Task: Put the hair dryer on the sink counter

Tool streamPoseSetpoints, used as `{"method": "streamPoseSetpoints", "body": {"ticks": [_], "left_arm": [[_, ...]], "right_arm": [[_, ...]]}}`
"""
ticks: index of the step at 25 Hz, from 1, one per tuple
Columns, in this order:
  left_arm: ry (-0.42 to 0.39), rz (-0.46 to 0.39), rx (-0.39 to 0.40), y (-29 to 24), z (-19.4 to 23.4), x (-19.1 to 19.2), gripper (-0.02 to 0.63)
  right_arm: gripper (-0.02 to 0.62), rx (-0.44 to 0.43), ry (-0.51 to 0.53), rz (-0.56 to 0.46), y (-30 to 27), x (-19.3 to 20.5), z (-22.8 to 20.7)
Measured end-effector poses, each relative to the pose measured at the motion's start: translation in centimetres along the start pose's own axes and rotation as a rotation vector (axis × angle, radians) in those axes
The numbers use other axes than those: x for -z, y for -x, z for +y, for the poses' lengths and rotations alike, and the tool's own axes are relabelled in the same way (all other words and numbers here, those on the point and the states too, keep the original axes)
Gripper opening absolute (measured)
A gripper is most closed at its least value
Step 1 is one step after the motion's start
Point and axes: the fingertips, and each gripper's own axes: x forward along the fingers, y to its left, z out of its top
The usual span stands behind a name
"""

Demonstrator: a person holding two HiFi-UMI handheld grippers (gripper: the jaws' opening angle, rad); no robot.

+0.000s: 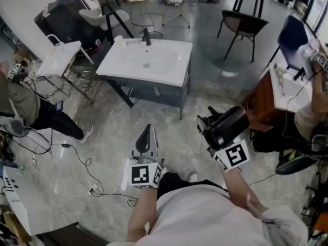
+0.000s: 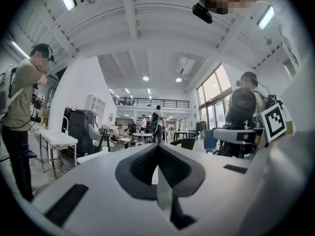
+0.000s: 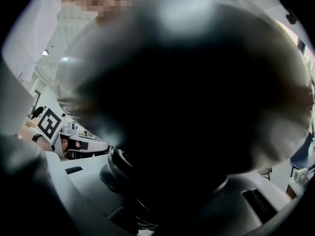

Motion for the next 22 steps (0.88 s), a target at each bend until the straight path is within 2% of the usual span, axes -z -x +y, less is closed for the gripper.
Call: {"method": "streamPoseSetpoints", "body": {"ticks": [9,22], "left_arm": [[0.031,-0.005,0.001,-4.2,3.4,1.2,0.002],[-0.009,0.013,0.135,-19.0,15.1,0.4,0.002]], "right_arm": [[0.187,-0.009,-0.009,0.009,-4.5,1.4,-0.5],[0.187,0.1,-0.025,0.024,-20.5,4.2,-3.9]]}}
